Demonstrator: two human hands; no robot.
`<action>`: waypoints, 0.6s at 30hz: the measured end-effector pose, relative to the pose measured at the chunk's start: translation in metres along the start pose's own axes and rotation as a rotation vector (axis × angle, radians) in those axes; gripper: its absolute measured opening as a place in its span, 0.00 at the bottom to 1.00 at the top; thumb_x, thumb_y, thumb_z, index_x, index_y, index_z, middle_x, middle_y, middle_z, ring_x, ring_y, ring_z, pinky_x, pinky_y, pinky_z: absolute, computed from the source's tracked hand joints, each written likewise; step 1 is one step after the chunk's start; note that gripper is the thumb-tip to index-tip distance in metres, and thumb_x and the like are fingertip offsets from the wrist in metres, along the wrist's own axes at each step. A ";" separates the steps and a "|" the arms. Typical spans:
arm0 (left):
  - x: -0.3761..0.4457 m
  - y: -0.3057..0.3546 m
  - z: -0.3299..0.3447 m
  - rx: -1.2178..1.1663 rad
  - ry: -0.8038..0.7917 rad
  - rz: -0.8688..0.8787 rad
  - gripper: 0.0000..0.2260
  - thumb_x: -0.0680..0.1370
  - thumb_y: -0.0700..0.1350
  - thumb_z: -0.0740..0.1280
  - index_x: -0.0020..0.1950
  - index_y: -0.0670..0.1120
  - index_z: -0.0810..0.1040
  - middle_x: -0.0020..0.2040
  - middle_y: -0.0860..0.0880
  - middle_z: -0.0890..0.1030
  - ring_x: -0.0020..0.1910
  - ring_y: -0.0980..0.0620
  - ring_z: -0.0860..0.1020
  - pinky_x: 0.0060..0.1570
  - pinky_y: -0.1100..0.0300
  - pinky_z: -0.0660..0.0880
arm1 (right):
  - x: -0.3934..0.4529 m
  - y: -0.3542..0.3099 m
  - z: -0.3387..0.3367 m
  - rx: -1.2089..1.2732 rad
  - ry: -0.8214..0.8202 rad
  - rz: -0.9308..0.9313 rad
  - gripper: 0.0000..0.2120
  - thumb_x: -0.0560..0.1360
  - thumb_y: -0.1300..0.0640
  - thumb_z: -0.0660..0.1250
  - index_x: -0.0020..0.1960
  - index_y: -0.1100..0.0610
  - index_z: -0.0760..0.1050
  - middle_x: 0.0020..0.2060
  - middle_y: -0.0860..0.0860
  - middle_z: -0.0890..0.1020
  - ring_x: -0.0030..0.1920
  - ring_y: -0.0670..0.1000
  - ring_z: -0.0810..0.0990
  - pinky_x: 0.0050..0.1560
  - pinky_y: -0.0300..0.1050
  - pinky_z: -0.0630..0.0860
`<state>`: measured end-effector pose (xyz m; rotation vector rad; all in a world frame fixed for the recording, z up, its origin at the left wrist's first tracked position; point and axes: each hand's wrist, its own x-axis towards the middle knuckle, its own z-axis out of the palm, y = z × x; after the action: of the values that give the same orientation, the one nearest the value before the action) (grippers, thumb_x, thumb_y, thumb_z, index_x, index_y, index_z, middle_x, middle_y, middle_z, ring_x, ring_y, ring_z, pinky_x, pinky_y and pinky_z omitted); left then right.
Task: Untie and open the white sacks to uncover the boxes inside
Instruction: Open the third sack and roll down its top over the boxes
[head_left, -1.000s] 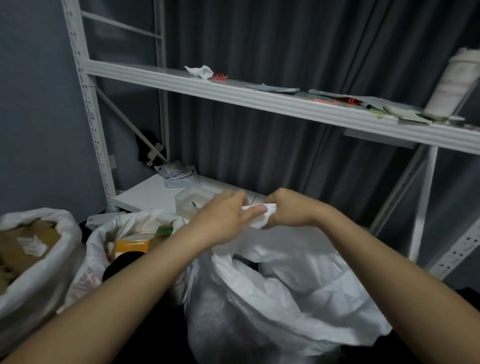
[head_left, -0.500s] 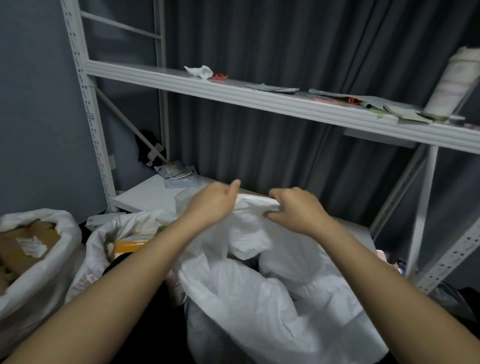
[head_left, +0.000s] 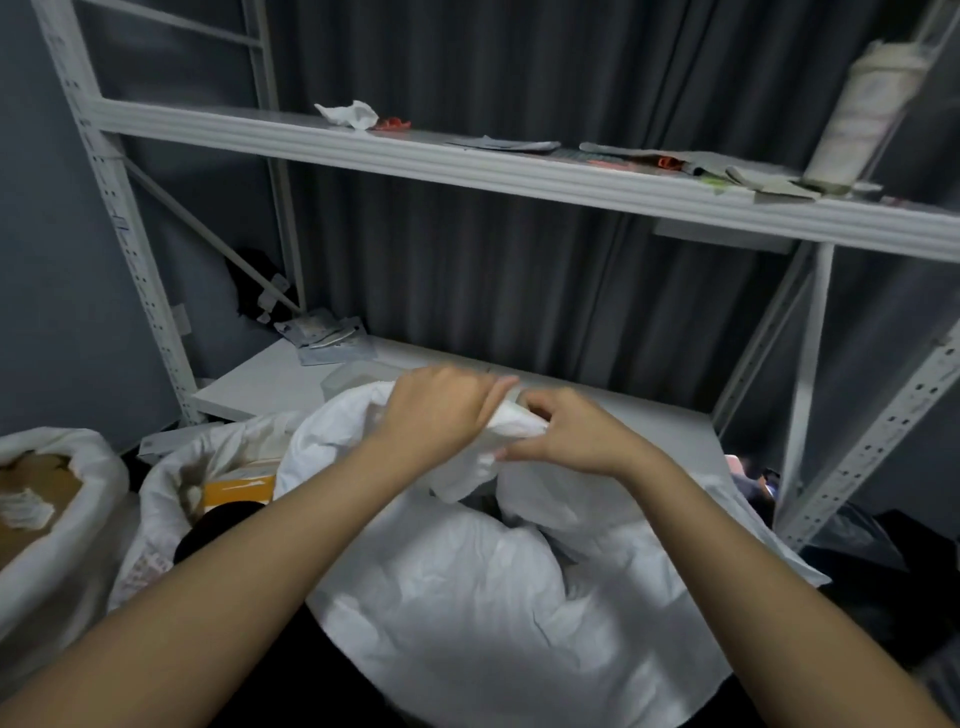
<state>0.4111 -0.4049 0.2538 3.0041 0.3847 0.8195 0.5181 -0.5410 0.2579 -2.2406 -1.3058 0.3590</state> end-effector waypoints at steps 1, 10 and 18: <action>0.004 -0.005 -0.003 -0.081 -0.051 -0.128 0.25 0.82 0.59 0.49 0.36 0.45 0.74 0.35 0.47 0.77 0.43 0.44 0.78 0.38 0.56 0.64 | 0.000 0.006 -0.001 -0.206 0.080 -0.001 0.14 0.68 0.44 0.75 0.40 0.51 0.73 0.35 0.46 0.77 0.36 0.47 0.75 0.35 0.44 0.68; 0.011 -0.009 0.012 -0.018 -0.028 0.303 0.23 0.77 0.65 0.53 0.34 0.48 0.71 0.31 0.51 0.73 0.36 0.47 0.76 0.32 0.57 0.66 | -0.012 0.028 -0.002 0.167 0.041 0.003 0.14 0.68 0.45 0.76 0.39 0.52 0.74 0.32 0.45 0.75 0.33 0.45 0.71 0.36 0.41 0.67; 0.017 -0.004 0.014 -0.095 -0.030 0.214 0.20 0.79 0.62 0.51 0.36 0.50 0.67 0.38 0.54 0.73 0.43 0.50 0.75 0.38 0.56 0.63 | -0.014 0.040 0.006 0.361 0.085 -0.051 0.22 0.76 0.42 0.65 0.37 0.61 0.73 0.30 0.50 0.69 0.31 0.46 0.66 0.34 0.42 0.62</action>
<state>0.4310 -0.3961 0.2495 2.9997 0.0230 0.7787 0.5375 -0.5678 0.2305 -1.8972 -1.1486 0.4383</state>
